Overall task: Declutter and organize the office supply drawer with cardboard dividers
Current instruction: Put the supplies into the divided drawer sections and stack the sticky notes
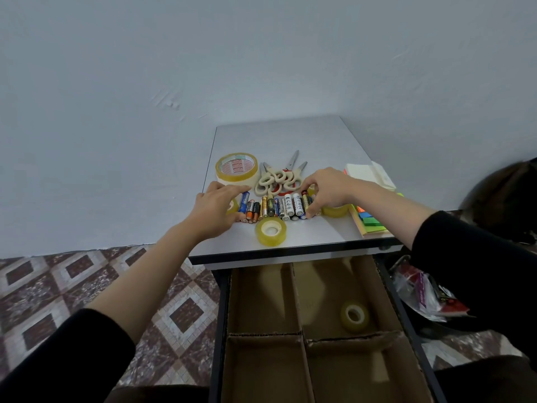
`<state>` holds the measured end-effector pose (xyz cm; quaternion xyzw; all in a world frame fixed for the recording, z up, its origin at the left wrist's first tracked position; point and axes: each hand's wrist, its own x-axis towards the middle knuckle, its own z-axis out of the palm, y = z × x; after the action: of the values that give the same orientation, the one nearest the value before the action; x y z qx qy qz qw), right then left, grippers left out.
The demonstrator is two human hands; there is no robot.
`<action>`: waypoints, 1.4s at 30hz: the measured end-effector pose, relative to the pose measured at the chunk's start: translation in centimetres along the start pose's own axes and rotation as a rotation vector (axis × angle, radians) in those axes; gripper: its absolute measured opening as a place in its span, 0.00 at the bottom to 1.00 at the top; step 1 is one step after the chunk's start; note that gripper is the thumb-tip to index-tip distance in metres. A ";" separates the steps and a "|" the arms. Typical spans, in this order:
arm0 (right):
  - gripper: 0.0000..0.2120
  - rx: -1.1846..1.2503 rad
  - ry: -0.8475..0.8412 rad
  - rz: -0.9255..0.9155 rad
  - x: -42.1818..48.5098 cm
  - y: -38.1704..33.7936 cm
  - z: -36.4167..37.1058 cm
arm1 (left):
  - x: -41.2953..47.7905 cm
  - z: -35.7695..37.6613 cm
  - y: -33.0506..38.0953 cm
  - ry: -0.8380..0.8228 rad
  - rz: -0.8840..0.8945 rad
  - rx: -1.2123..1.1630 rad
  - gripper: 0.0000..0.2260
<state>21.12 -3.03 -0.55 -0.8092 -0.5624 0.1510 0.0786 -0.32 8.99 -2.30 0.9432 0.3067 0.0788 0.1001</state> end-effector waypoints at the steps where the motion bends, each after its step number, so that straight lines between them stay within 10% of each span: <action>1: 0.31 0.013 0.011 0.005 -0.2 0.0 -0.2 | -0.2 -0.1 0.0 0.009 -0.003 -0.012 0.26; 8: 0.28 0.279 0.115 0.015 -3.9 -0.3 -1.5 | -4.0 -1.1 1.7 0.108 0.053 -0.295 0.26; 15: 0.26 1.374 -0.134 0.143 -10.8 -2.7 2.9 | -12.3 2.3 4.9 -0.097 -0.190 -1.068 0.20; 22: 0.18 1.485 -0.296 0.242 -14.4 -3.4 11.6 | -18.9 7.4 5.2 -0.248 -0.490 -1.406 0.17; 28: 0.18 1.258 -0.271 0.215 -14.2 -3.8 14.3 | -18.8 7.8 3.7 -0.368 -0.542 -1.120 0.21; 42: 0.11 0.764 -0.323 0.017 -10.2 -4.4 16.1 | -14.5 13.1 4.0 -0.973 -0.054 -0.114 0.14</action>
<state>8.58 -11.64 -12.78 -0.6923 -0.4645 0.4743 0.2827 -6.92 -4.70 -15.32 0.8554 0.2438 -0.3570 0.2854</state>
